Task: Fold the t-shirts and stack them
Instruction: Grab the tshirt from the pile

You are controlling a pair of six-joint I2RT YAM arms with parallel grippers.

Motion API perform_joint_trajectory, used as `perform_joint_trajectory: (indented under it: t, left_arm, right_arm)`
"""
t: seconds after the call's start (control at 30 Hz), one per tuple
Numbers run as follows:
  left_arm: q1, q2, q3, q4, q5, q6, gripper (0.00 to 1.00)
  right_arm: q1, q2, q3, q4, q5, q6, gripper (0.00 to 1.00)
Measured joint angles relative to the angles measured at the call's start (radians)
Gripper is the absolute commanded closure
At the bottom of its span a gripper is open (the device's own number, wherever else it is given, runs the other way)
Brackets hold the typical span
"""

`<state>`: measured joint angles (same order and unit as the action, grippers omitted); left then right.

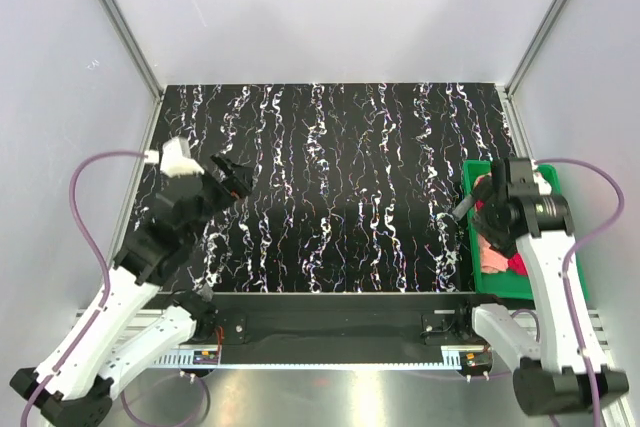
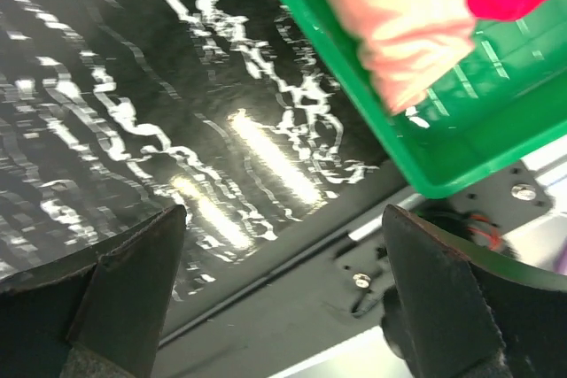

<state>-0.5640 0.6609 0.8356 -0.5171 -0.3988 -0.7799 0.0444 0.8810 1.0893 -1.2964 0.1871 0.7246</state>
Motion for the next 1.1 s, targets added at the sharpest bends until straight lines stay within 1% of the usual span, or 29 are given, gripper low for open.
perform_joint_trajectory:
  t: [0.1, 0.2, 0.3, 0.33, 0.37, 0.47, 0.53, 0.57, 0.7, 0.77, 0.9, 1.1]
  left_arm:
    - [0.052, 0.112, 0.153, -0.074, 0.083, 0.113, 0.01]
    - [0.074, 0.265, 0.354, -0.166, 0.171, 0.244, 0.01]
    - [0.085, 0.398, 0.505, -0.239, 0.232, 0.351, 0.01]
    - [0.09, 0.433, 0.534, -0.264, 0.264, 0.388, 0.01]
    - [0.094, 0.47, 0.554, -0.29, 0.309, 0.435, 0.01]
    - [0.106, 0.51, 0.557, -0.346, 0.406, 0.521, 0.01]
    - [0.111, 0.521, 0.557, -0.376, 0.449, 0.565, 0.01]
    - [0.112, 0.522, 0.557, -0.384, 0.46, 0.582, 0.01]
    - [0.114, 0.519, 0.55, -0.378, 0.464, 0.625, 0.01]
    - [0.114, 0.52, 0.537, -0.375, 0.467, 0.646, 0.01]
    - [0.114, 0.521, 0.509, -0.376, 0.469, 0.686, 0.03]
    - [0.114, 0.505, 0.458, -0.377, 0.466, 0.714, 0.04]
  right_arm:
    - [0.0, 0.1, 0.04, -0.018, 0.025, -0.021, 0.0]
    - [0.0, 0.183, 0.087, -0.032, 0.059, -0.018, 0.01]
    - [-0.001, 0.233, 0.125, -0.035, 0.101, -0.002, 0.09]
    - [-0.003, 0.252, 0.138, -0.038, 0.123, 0.013, 0.14]
    - [-0.008, 0.27, 0.151, -0.038, 0.143, 0.027, 0.16]
    - [-0.059, 0.324, 0.175, -0.035, 0.167, 0.07, 0.2]
    - [-0.115, 0.362, 0.177, -0.023, 0.166, 0.087, 0.23]
    - [-0.139, 0.382, 0.177, -0.015, 0.163, 0.092, 0.27]
    - [-0.191, 0.455, 0.172, 0.029, 0.172, 0.098, 0.32]
    - [-0.204, 0.481, 0.154, 0.066, 0.188, 0.084, 0.39]
    - [-0.241, 0.516, 0.08, 0.158, 0.222, 0.034, 0.43]
    - [-0.299, 0.557, -0.018, 0.292, 0.242, -0.038, 0.42]
